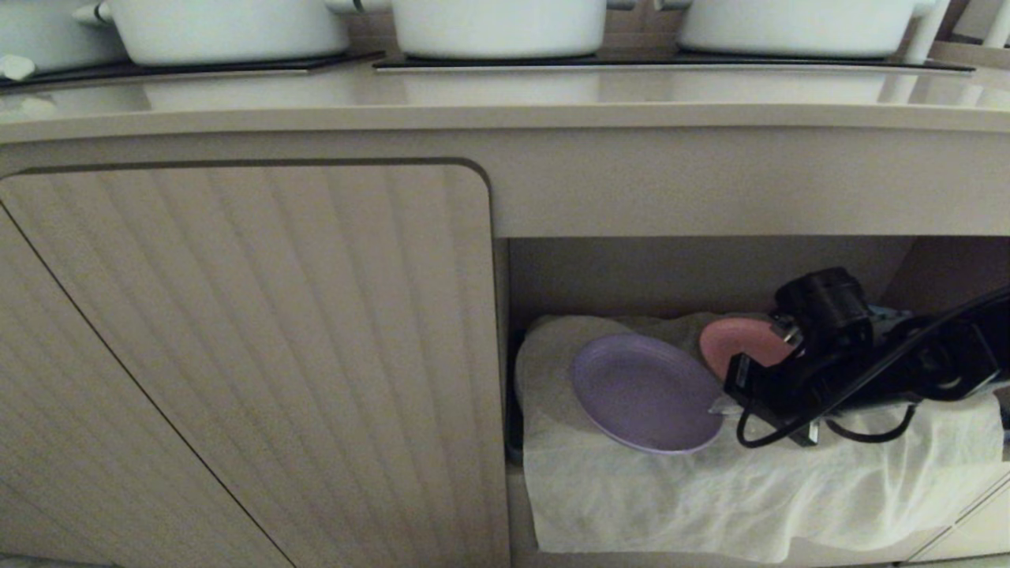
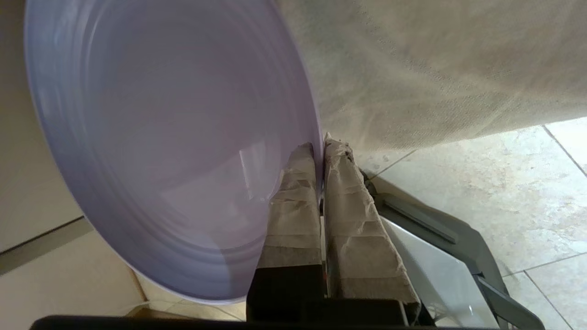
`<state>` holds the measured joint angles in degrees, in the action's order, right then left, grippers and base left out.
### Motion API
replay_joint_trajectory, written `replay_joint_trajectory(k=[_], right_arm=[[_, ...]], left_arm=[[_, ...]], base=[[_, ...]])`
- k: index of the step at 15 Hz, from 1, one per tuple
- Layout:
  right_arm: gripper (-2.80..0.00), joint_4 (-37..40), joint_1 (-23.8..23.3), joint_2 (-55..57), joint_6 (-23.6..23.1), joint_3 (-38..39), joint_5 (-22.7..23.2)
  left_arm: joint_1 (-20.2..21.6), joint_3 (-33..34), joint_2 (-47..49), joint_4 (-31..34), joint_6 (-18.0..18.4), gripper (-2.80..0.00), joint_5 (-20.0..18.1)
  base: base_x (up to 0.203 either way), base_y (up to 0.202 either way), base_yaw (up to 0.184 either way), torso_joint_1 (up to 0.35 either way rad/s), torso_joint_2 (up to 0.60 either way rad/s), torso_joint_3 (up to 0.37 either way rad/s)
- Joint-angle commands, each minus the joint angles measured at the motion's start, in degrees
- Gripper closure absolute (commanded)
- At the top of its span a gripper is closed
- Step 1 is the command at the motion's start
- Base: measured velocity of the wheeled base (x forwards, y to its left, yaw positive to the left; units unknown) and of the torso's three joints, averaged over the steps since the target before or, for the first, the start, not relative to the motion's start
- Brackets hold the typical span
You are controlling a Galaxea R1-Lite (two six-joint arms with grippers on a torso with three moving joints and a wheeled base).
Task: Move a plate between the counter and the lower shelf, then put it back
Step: Put the plate in the cupboard
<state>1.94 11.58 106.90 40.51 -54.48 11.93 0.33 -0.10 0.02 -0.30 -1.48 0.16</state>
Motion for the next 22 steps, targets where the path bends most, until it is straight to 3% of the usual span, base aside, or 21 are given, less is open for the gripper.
replay_joint_trajectory(k=[1,7,11,16,22], right_arm=[[0.0,0.5,0.5,0.7,1.2,-1.2,-0.2],[0.0,5.6,3.4,3.8,1.8,-6.7,-5.1],[0.0,6.1,4.1,5.0,1.8,-8.1,-5.2],[0.0,9.1,4.4,7.6,5.8,-13.0,-5.5],[0.0,9.7,4.9,10.8,6.5,-17.4,-9.2]], left_arm=[[0.0,0.0,0.1,0.0,0.0,0.0,0.0],[0.0,0.0,0.1,0.0,0.0,0.0,0.0],[0.0,0.0,0.1,0.0,0.0,0.0,0.0],[0.0,0.0,0.1,0.0,0.0,0.0,0.0],[0.0,0.0,0.1,0.0,0.0,0.0,0.0]], base=[[0.0,0.0,0.0,0.0,0.0,0.0],[0.0,0.0,0.0,0.0,0.0,0.0],[0.0,0.0,0.0,0.0,0.0,0.0],[0.0,0.0,0.0,0.0,0.0,0.0],[0.0,0.0,0.0,0.0,0.0,0.0]])
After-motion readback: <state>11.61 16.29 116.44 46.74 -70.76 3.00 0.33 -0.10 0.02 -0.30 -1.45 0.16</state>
